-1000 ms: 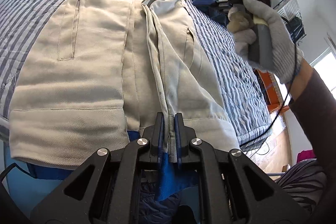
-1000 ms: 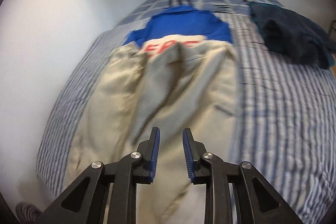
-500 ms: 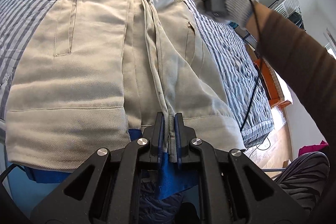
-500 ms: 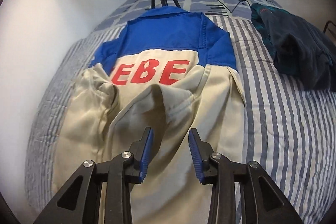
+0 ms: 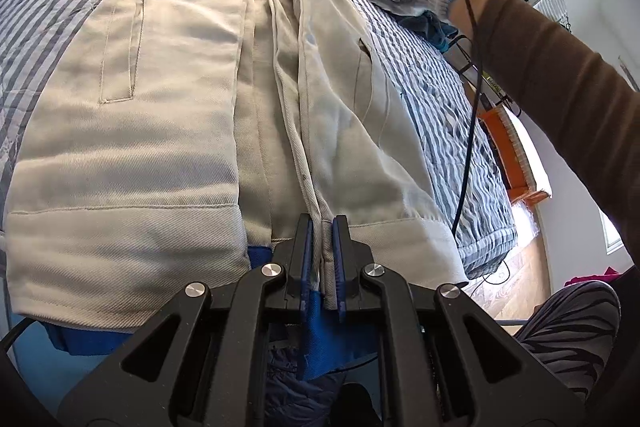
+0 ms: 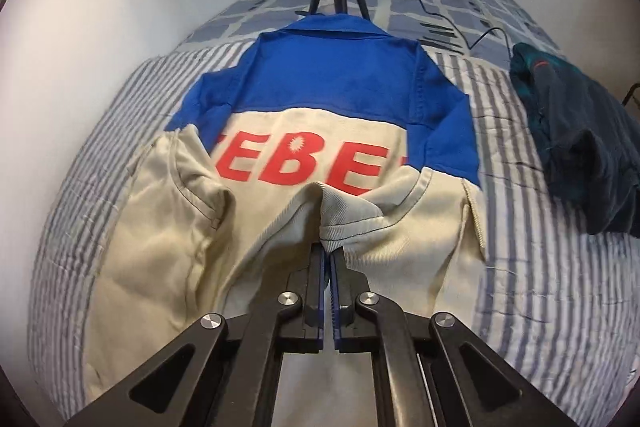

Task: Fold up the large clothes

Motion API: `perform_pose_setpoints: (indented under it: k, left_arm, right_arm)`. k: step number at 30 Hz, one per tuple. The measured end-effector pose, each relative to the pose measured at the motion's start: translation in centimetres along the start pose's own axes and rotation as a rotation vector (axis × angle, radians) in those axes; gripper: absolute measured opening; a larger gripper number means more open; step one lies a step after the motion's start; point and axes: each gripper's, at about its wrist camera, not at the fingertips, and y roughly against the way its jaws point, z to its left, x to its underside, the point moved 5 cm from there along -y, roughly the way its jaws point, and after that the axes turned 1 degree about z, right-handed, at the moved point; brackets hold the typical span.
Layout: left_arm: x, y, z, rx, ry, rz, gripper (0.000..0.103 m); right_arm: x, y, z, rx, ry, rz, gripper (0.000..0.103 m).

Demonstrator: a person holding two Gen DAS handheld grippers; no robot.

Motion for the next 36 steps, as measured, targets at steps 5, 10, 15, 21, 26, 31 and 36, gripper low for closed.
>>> perform_pose_setpoints:
  k: [5, 10, 15, 21, 26, 31, 36]
  left_arm:
    - [-0.1, 0.2, -0.1, -0.009, 0.000, -0.006, 0.008]
    - [0.1, 0.1, -0.1, -0.010, 0.002, 0.002, 0.008]
    - [-0.1, 0.6, -0.2, -0.015, -0.008, -0.011, 0.008]
    - [0.0, 2.3, -1.1, -0.035, -0.039, -0.061, 0.003]
    - [0.0, 4.0, -0.8, -0.026, -0.024, -0.076, 0.003]
    - [-1.0, 8.2, -0.4, -0.065, -0.053, -0.160, 0.003]
    - [-2.6, 12.3, 3.0, -0.117, -0.033, -0.216, 0.003]
  right_arm:
    - [0.7, -3.6, 0.4, 0.010, -0.036, 0.028, 0.000]
    - [1.1, -3.0, 0.4, -0.043, -0.049, 0.018, 0.007]
    - [2.5, 5.1, -0.2, -0.210, -0.082, -0.083, 0.021]
    - [9.4, 12.9, -1.2, -0.210, 0.008, -0.059, 0.022]
    - [19.5, 14.0, 0.8, -0.206, 0.113, 0.062, 0.022]
    - [27.0, 12.7, 3.5, -0.171, 0.190, 0.133, 0.021]
    - [30.1, 12.3, 6.0, -0.242, 0.142, 0.106, 0.022]
